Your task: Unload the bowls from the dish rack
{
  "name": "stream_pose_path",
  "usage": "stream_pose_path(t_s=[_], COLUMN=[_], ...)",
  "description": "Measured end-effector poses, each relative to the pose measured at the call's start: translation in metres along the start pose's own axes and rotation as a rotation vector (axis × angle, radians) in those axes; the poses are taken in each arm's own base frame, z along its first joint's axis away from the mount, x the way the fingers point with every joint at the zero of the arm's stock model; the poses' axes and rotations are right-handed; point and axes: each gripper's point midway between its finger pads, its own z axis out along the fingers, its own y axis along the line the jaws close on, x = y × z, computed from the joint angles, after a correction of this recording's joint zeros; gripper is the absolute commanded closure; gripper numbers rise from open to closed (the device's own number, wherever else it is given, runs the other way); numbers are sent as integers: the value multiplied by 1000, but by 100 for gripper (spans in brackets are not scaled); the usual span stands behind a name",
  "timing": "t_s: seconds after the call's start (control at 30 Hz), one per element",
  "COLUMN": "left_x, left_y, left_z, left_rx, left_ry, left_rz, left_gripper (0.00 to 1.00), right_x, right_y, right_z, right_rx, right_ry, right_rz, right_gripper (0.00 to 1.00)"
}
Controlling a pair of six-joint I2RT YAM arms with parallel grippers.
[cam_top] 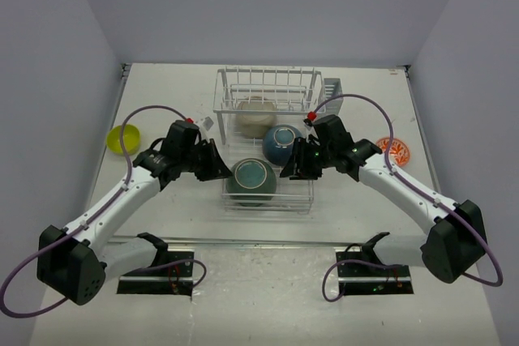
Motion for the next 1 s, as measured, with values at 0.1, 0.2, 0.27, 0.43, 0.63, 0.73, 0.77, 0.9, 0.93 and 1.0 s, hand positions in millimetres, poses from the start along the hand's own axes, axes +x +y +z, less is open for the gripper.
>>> stream_pose_path(t_s=[0.1,0.2,0.27,0.43,0.63,0.73,0.77,0.9,0.93,1.0], left_x=[3,3,2,1,-2,-2,-2,0,0,0], left_y=[-3,-6,-5,-2,3,5,5,10,12,14], left_z=[2,4,6,12,18,21,22,28,29,31], left_rx=[2,2,-6,-37,-79,-99,-106,-136,-146,-160], left_ry=[14,19,21,21,8,4,4,9,9,9], left_rz=[11,16,17,18,24,27,28,34,34,29], left_gripper=[88,83,82,73,67,67,67,68,69,74], right_x=[-1,-2,-2,0,2,2,2,2,2,2], right_y=[1,2,2,2,2,1,1,1,1,1], right_z=[0,0,1,3,6,7,7,8,8,8], right_rx=[-3,-9,-12,-16,-19,-17,-16,-16,-16,-16], right_ry=[-3,-7,-7,5,24,27,28,28,28,27], right_rz=[1,-1,-2,0,4,5,6,3,3,2], right_gripper=[49,44,43,43,43,43,43,43,43,43])
